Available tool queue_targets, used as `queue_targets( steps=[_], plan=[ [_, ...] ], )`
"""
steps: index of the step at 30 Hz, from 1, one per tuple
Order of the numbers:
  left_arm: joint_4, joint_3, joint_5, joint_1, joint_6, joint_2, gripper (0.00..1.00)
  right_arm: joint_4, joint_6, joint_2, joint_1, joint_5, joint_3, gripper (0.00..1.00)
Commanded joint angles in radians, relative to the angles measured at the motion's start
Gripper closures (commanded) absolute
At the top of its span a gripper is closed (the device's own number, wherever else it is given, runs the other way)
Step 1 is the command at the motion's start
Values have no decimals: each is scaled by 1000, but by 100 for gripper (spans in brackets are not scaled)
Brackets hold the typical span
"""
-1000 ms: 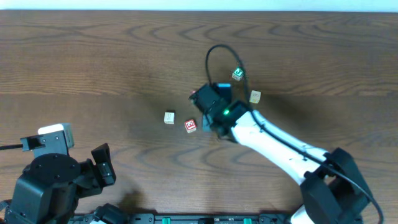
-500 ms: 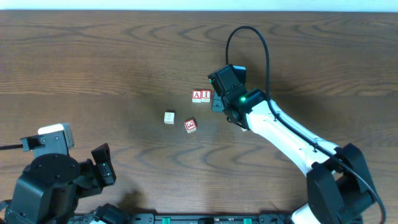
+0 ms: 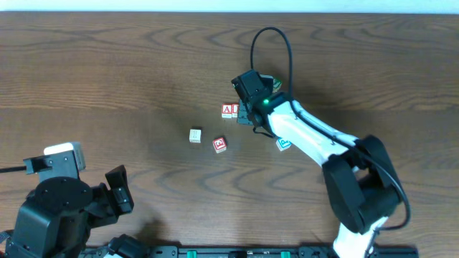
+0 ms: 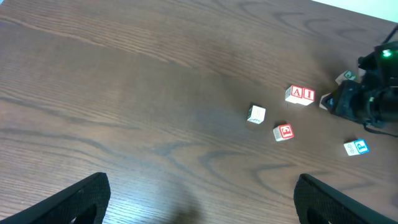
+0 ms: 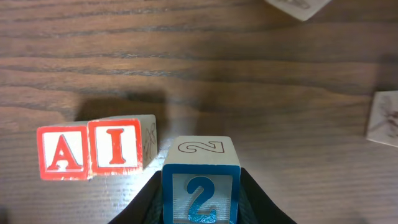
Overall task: Spell out Ai2
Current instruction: 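Lift the 2 block and carry it up to the right of the I block, then lower the 2 block beside the I block and open the right gripper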
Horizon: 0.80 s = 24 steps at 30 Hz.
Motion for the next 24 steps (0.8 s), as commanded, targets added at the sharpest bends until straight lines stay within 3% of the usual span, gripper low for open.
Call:
queue_targets(
  steps=[1, 24],
  plan=[
    [-3, 6, -34, -2, -8, -4, 5, 1, -16, 27, -10, -5, 36, 74],
    [-3, 6, -51, -2, -8, -4, 4, 30, -23, 78, -32, -11, 37, 71]
  ],
)
